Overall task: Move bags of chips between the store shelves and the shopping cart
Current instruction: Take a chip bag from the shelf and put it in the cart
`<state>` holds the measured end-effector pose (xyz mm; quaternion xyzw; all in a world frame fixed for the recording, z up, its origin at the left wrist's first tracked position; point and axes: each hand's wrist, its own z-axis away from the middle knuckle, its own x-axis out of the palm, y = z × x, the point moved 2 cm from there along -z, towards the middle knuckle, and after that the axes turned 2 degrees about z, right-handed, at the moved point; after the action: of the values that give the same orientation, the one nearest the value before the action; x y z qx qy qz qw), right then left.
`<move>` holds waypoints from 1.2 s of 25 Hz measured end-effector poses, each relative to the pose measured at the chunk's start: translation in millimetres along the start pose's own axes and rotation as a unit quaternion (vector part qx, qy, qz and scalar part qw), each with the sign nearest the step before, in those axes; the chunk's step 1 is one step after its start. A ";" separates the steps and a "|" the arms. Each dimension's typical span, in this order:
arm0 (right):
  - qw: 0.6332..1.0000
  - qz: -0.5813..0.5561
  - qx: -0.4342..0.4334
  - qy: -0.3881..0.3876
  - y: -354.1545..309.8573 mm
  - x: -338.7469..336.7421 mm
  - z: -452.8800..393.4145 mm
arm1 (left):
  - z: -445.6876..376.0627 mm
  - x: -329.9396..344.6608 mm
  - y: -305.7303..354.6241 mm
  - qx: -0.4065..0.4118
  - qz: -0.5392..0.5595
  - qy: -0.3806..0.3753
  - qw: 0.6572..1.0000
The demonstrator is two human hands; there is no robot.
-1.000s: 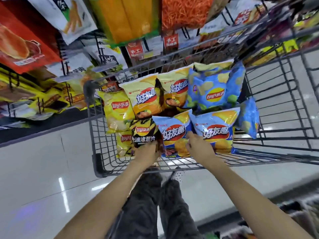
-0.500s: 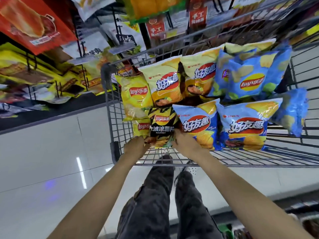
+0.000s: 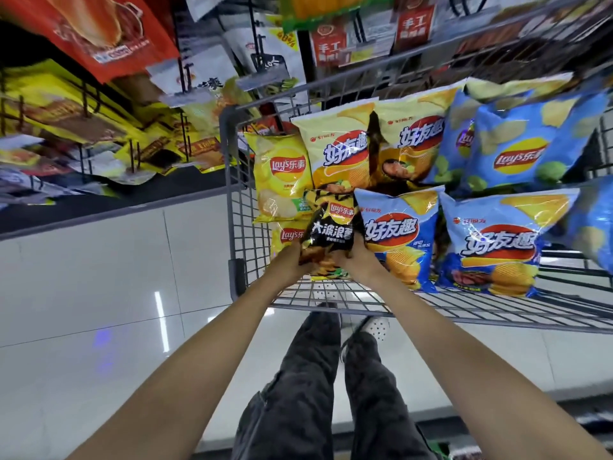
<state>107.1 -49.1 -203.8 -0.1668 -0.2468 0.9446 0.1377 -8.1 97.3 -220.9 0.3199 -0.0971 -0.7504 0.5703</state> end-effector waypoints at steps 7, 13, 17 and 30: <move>0.996 0.022 -0.070 -0.042 -53.8 -21.4 53.7 | 64.8 -49.3 18.6 0.025 -0.008 0.080 0.996; 0.992 0.029 -0.120 0.012 -102.4 -77.8 98.9 | 111.7 -92.2 73.5 0.075 0.006 0.112 0.991; 0.985 -0.014 -0.153 0.077 -100.4 -128.1 136.6 | 133.9 -94.8 145.8 0.119 -0.006 0.089 0.989; 0.900 -0.139 -0.222 0.349 119.5 -347.0 349.4 | 193.4 114.8 432.2 0.351 -0.134 -0.023 0.927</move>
<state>266.6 -415.2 108.2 -0.4760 -0.4068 0.7180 0.3040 204.0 -193.4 107.5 0.4922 -0.3233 -0.7448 0.3138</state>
